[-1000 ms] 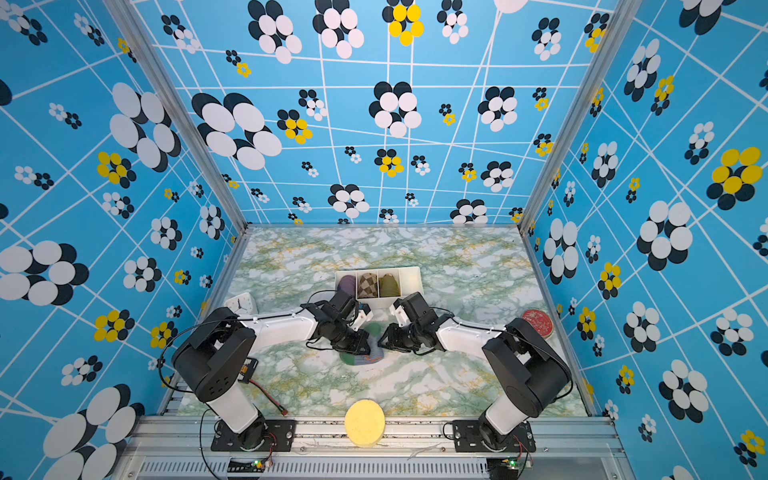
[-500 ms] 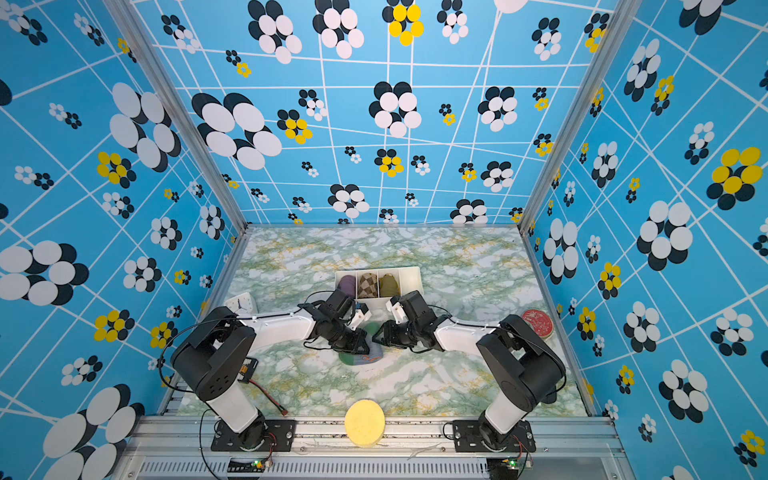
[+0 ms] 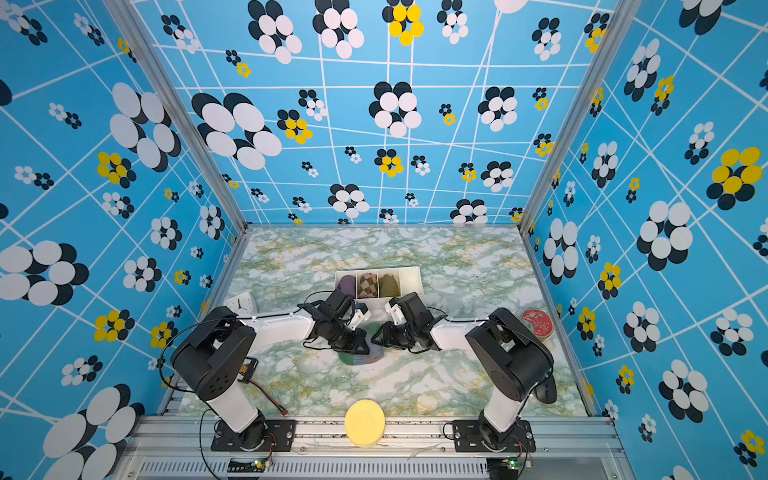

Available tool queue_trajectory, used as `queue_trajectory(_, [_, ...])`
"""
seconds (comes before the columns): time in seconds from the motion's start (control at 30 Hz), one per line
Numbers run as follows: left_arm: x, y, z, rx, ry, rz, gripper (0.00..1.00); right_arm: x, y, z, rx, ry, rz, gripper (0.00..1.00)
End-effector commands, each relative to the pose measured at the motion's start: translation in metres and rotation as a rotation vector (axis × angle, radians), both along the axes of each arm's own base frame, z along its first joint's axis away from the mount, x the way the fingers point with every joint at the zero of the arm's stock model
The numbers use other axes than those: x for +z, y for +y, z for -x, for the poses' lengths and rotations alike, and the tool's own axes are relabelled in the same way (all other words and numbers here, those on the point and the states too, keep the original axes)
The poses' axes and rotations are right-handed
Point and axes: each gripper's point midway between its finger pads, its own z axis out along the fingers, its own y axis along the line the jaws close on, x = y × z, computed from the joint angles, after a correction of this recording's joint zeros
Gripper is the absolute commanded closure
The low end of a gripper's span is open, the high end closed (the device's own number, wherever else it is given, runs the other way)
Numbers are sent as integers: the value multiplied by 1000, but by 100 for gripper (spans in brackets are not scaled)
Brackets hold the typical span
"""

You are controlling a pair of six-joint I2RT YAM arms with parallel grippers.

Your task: Roll the socks

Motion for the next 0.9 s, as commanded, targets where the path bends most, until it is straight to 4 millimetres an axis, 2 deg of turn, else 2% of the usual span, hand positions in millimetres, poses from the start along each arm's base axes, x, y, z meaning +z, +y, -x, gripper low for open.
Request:
queue_trajectory(0.0, [-50, 51, 30, 30, 118, -246, 96, -10, 2, 6, 22, 21, 25, 59])
queue_trajectory(0.2, [-51, 52, 28, 34, 117, -247, 96, -10, 4, 20, 48, 38, 38, 64])
queue_trajectory(0.47, [-52, 50, 26, 39, 114, -242, 96, -8, 2, 29, 60, 34, 98, 87])
queue_trajectory(0.63, [-48, 49, 25, 44, 111, -236, 95, -9, -7, 29, 77, -5, 239, 100])
queue_trajectory(0.87, [-31, 44, 18, 63, 80, -208, 91, -10, -22, 26, 74, -19, 401, 100])
